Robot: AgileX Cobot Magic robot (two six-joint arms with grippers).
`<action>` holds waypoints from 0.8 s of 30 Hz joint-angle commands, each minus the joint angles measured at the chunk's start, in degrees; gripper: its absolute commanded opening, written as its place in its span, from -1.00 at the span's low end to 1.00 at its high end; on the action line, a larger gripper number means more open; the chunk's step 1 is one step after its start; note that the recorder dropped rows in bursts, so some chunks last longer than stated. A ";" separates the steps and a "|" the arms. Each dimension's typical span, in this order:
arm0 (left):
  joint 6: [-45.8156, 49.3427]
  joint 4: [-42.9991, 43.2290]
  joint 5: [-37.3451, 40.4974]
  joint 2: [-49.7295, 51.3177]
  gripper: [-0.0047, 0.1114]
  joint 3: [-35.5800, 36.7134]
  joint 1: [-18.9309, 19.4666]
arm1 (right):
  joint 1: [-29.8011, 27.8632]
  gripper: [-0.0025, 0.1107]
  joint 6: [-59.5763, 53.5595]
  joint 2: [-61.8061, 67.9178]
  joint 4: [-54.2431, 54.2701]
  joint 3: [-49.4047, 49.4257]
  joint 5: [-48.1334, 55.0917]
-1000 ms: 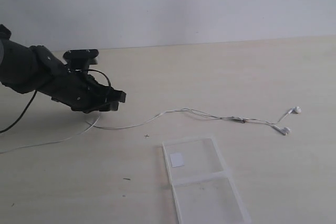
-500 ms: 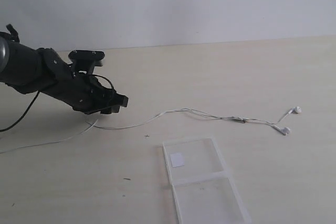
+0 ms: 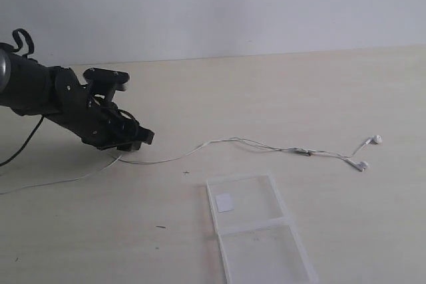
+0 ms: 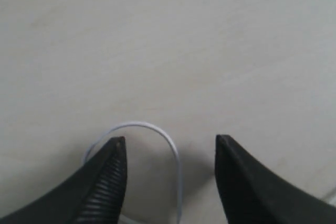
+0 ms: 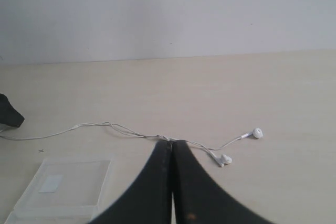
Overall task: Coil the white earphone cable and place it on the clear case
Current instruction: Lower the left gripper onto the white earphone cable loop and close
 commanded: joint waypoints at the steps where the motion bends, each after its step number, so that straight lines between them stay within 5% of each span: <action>1: -0.23 0.73 -0.12 1.18 -0.04 -0.25 0.18 | -0.30 -0.96 -0.32 -0.38 0.00 0.31 -0.49; 8: -0.23 0.97 -0.12 2.48 -0.08 -0.25 0.18 | -0.30 -0.96 -0.32 -0.38 0.00 0.31 -0.49; 24: -0.08 0.20 1.33 2.48 -0.92 -0.25 0.18 | -0.30 -0.96 -0.32 -0.38 0.00 0.31 -0.49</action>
